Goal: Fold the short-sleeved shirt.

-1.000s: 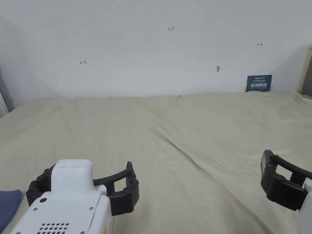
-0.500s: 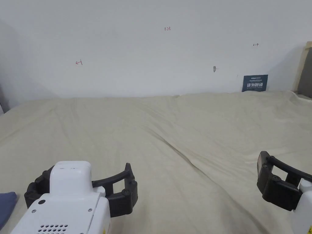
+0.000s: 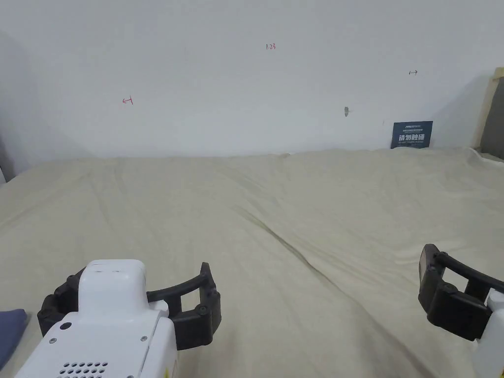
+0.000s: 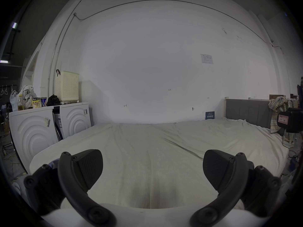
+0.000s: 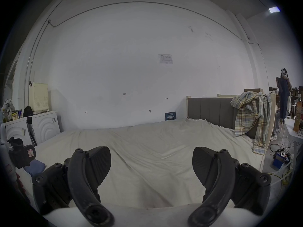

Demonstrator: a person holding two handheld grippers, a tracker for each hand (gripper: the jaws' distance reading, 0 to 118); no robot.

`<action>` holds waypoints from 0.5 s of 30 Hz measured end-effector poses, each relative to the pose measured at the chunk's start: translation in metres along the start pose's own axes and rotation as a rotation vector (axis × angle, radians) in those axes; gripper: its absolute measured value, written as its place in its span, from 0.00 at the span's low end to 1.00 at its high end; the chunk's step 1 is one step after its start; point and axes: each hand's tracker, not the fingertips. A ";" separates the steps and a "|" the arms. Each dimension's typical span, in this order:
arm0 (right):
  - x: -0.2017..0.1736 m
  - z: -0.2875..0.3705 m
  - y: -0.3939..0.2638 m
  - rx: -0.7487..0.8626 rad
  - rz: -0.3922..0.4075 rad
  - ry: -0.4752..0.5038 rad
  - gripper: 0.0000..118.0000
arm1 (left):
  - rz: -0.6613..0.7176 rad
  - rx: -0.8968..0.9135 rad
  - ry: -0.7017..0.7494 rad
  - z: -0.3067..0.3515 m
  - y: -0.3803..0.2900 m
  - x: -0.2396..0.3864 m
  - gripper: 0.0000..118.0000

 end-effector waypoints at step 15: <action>0.004 -0.007 0.001 -0.072 -0.032 -0.036 0.87 | -0.001 -0.012 -0.005 -0.001 -0.003 0.002 1.00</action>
